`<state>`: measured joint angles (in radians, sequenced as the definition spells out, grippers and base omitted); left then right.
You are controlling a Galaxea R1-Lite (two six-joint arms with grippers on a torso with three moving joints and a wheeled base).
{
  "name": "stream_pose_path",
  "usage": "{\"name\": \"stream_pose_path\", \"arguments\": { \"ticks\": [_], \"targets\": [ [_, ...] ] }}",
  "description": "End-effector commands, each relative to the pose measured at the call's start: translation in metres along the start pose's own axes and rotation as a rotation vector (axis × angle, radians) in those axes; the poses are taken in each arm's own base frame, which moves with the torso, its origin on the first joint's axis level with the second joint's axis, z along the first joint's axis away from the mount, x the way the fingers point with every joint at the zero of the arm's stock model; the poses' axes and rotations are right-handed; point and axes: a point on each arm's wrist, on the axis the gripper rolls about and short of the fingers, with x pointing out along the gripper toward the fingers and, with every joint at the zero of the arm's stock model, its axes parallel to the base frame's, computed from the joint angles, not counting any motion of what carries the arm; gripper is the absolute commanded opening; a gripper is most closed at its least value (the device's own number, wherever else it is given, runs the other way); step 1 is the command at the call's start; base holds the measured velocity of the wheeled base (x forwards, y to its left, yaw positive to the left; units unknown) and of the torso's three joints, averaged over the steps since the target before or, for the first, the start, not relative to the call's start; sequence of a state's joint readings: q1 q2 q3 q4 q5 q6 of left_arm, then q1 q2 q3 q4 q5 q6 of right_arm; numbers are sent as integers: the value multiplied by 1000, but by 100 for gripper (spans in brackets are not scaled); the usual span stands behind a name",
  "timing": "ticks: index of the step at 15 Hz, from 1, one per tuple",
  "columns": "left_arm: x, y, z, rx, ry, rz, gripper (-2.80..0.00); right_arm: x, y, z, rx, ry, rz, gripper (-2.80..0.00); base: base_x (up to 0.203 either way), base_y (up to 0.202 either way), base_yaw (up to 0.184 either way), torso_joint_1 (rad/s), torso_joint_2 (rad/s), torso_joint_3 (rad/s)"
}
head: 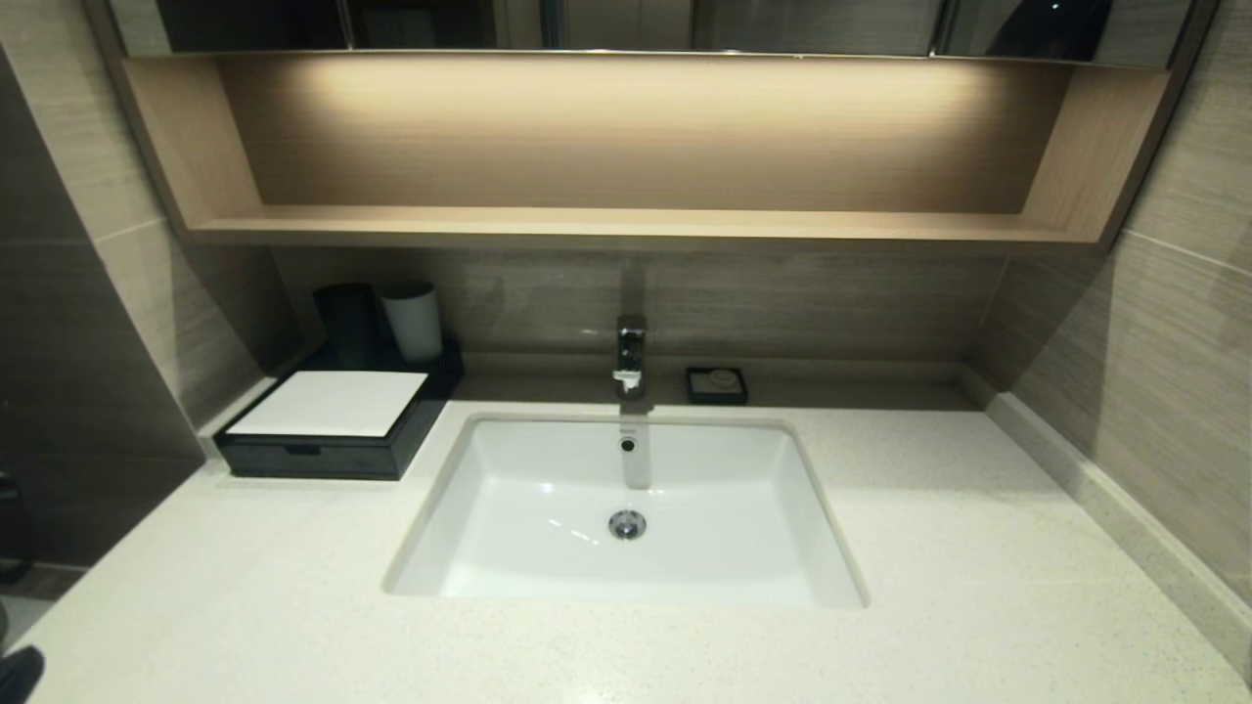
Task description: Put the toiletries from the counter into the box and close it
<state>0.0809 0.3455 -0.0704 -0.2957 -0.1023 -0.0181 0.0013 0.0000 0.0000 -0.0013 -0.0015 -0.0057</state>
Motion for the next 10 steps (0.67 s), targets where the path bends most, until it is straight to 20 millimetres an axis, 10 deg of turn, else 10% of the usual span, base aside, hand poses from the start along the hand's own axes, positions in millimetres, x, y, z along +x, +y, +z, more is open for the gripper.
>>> {"name": "stream_pose_path", "arguments": {
  "ticks": [1, 10],
  "targets": [
    [-13, -1, -3, 2, -46, -30, -280, 0, 0, 0, 0, 1, 0, -280, 0, 0, 0, 0, 0, 0],
    [-28, -1, -22, 9, -79, -88, -280, 0, 0, 0, 0, 1, 0, -280, 0, 0, 0, 0, 0, 0]
  ]
}}
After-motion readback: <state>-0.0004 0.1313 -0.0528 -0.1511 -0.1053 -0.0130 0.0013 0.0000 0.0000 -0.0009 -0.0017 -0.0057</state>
